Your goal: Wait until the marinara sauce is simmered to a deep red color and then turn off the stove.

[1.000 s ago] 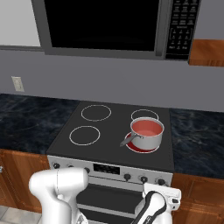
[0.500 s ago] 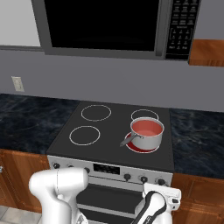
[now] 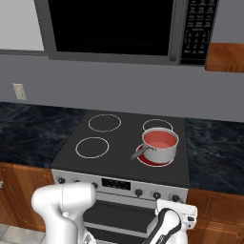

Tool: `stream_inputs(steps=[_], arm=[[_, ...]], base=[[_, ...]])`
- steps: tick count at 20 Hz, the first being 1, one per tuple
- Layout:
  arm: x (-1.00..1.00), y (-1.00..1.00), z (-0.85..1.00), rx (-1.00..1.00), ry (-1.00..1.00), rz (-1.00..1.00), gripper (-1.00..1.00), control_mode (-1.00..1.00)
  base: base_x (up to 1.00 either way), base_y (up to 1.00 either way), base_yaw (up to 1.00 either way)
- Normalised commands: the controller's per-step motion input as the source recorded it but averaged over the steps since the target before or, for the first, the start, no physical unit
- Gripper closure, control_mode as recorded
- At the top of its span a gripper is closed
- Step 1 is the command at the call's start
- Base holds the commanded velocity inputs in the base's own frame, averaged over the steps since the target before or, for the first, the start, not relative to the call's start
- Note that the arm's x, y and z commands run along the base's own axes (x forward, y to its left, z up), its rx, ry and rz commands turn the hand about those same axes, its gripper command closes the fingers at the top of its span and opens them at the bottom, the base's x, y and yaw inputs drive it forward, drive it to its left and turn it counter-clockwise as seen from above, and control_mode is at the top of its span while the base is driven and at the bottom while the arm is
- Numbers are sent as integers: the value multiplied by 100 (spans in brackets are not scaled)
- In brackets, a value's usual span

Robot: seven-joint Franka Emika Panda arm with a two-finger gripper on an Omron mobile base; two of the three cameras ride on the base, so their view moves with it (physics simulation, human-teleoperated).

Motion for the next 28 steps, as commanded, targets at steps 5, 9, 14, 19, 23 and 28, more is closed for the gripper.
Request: stream_inputs(steps=[5, 9, 14, 19, 23, 28], arm=[[0, 0, 0, 0, 0, 0, 100, -100], [0, 0, 0, 0, 0, 0, 100, -100], [0, 0, 0, 0, 0, 0, 100, -100], [0, 0, 0, 0, 0, 0, 100, -100], [0, 0, 0, 0, 0, 0, 100, -100], [0, 0, 0, 0, 0, 0, 100, -100]], base=[[0, 0, 0], [0, 0, 0], [0, 0, 0], [0, 0, 0], [0, 0, 0], [0, 0, 0]])
